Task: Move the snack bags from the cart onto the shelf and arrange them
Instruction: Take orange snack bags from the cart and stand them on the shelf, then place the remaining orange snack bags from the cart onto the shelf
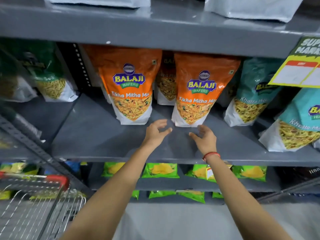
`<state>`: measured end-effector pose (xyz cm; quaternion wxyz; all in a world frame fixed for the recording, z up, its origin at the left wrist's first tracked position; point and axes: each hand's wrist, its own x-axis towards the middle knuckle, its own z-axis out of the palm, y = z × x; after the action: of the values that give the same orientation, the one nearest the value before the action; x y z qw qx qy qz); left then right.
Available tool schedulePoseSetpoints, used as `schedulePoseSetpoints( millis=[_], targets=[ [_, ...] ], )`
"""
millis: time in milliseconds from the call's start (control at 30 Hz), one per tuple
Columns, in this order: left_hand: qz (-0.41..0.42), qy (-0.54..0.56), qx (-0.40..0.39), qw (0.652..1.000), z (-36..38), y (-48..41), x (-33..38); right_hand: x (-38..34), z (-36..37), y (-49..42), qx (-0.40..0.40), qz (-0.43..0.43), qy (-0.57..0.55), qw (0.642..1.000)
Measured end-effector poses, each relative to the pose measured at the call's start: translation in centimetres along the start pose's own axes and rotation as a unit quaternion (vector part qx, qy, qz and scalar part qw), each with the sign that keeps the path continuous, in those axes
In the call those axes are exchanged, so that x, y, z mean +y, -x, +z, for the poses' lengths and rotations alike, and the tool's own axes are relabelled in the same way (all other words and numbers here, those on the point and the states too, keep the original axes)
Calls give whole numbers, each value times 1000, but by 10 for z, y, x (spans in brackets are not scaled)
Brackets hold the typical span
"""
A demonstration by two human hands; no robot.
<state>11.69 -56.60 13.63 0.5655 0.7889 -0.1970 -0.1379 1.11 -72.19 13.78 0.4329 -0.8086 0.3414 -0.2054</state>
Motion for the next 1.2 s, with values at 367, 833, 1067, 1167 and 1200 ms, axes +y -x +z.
schedulePoseSetpoints(
  millis=[367,833,1067,1167,1200],
  targets=[
    [-58,59,166,983,-222,166,-97,-117,159,180,-243,-209,25,947],
    [-448,-116,331,822,-379,489,-300,-159,361,414,-642,-317,238,656],
    [-544,-65,207,811,-333,530,-360,-121,407,481,-722,-340,429,423],
    [-497,-91,195,841,-314,515,-378,-124,428,476,-694,-374,458,410],
    [-487,-105,198,844,-309,510,-384,-124,439,472,-678,-392,478,397]
  ],
)
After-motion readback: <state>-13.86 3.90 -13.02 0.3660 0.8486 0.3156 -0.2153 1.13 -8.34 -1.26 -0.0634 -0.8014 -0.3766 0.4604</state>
